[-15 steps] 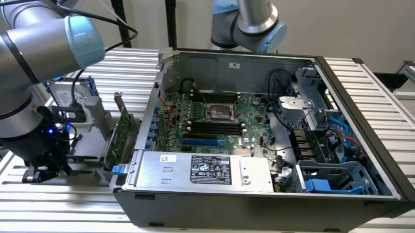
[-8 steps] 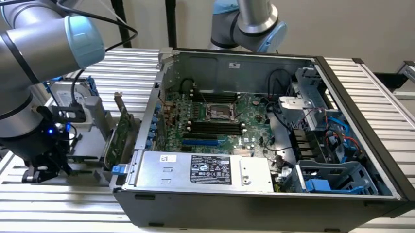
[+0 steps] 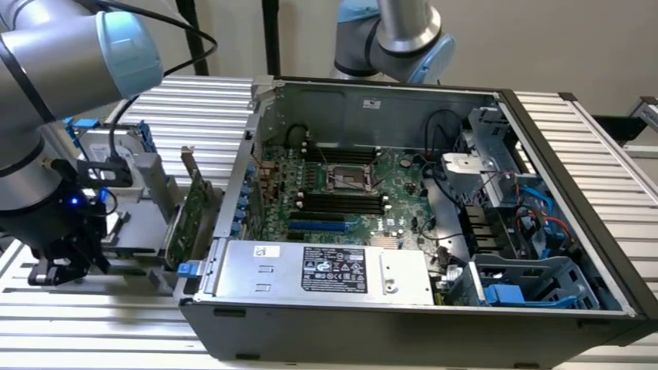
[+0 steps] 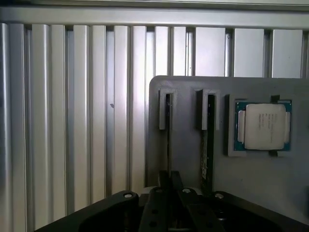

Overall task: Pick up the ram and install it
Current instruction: 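Pick up the ram and move it above insertion slot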

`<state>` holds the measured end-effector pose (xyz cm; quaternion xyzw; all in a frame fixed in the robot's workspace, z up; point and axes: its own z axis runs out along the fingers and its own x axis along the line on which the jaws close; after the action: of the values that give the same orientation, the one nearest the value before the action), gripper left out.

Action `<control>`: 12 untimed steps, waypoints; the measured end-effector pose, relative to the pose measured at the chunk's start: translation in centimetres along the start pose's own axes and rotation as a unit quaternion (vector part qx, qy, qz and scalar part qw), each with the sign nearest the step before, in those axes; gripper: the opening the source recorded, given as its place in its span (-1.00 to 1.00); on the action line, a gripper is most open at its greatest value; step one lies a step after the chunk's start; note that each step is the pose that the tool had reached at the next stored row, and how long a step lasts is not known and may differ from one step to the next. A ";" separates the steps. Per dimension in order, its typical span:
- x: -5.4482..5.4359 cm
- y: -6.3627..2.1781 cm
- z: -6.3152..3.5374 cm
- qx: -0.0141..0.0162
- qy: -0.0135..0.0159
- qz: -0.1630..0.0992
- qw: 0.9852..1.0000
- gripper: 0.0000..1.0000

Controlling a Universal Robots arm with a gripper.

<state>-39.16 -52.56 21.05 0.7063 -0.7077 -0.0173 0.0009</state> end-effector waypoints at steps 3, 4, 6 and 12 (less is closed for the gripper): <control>0.0 0.03 -1.08 0.000 0.000 0.000 1.000 -1.00; 0.0 0.04 -1.52 0.000 0.000 0.000 1.000 -1.00; -0.1 0.06 -2.43 0.000 0.000 0.000 1.000 -1.00; -0.1 0.07 -5.15 0.000 0.000 0.000 1.000 -1.00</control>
<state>-39.09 -52.57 26.20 0.7064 -0.7076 -0.0173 0.0009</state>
